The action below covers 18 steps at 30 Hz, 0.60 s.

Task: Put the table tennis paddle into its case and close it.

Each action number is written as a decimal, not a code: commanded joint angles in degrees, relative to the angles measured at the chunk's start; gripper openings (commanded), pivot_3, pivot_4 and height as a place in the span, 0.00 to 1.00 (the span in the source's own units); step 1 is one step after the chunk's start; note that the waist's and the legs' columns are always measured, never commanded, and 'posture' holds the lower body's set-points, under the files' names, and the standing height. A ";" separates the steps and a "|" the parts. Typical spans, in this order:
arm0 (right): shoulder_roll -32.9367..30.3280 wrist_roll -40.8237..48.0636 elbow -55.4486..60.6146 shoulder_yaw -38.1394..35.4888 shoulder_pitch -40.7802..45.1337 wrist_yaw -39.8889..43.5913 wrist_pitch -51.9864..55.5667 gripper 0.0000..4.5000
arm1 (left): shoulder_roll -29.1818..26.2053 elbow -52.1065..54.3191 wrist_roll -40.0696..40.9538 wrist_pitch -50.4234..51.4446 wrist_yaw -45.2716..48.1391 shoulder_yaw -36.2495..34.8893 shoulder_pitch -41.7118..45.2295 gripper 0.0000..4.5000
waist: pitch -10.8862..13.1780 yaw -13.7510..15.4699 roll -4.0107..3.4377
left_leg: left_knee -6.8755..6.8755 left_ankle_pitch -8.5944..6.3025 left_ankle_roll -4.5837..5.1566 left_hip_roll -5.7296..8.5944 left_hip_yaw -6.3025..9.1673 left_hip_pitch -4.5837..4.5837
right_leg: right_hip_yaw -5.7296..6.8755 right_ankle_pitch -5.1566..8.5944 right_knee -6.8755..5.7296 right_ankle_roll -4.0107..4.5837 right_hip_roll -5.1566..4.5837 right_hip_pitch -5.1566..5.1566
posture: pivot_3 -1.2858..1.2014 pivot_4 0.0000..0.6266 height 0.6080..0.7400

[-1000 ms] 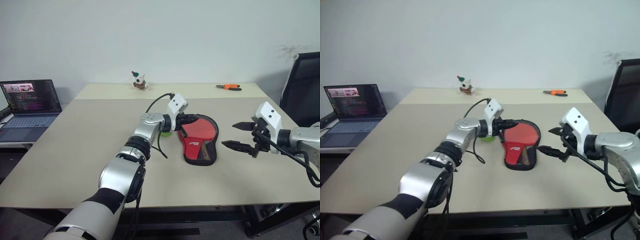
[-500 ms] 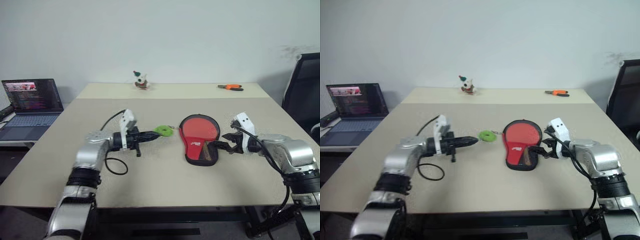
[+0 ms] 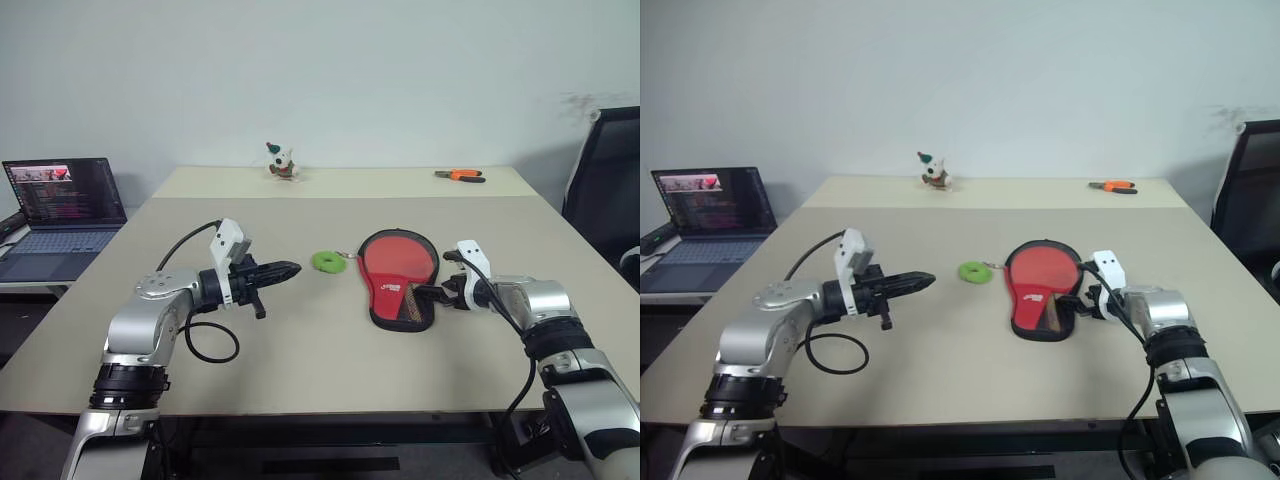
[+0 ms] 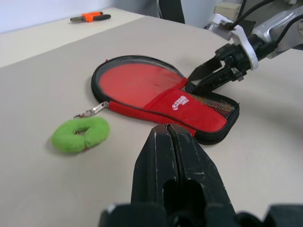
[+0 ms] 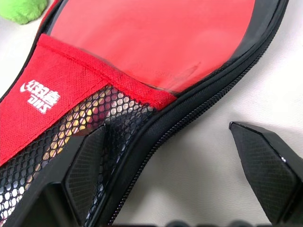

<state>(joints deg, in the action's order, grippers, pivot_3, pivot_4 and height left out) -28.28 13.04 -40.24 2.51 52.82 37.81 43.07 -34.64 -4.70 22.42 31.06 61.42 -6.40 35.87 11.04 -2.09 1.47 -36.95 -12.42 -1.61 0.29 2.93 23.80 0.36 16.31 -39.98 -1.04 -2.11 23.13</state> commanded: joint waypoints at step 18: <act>9.10 -3.75 -5.92 2.08 3.29 6.22 1.41 0.00 | -2.98 3.42 1.73 0.10 -0.52 0.49 -0.88 0.00 | -0.06 -1.57 0.05 | 0.08 0.00 0.00 -0.13 -0.05 -0.34 | -0.34 -0.09 -0.07 0.15 0.20 -0.06 | 0.52 0.24 1.00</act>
<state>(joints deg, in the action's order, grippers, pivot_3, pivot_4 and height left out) -20.85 9.62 -44.03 3.47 56.10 43.13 44.05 -36.51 -4.09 22.79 31.02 60.59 -5.18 35.04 10.98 -3.66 1.52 -36.85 -12.42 -1.61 0.16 2.84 23.42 -0.07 16.22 -40.06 -0.89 -1.90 23.07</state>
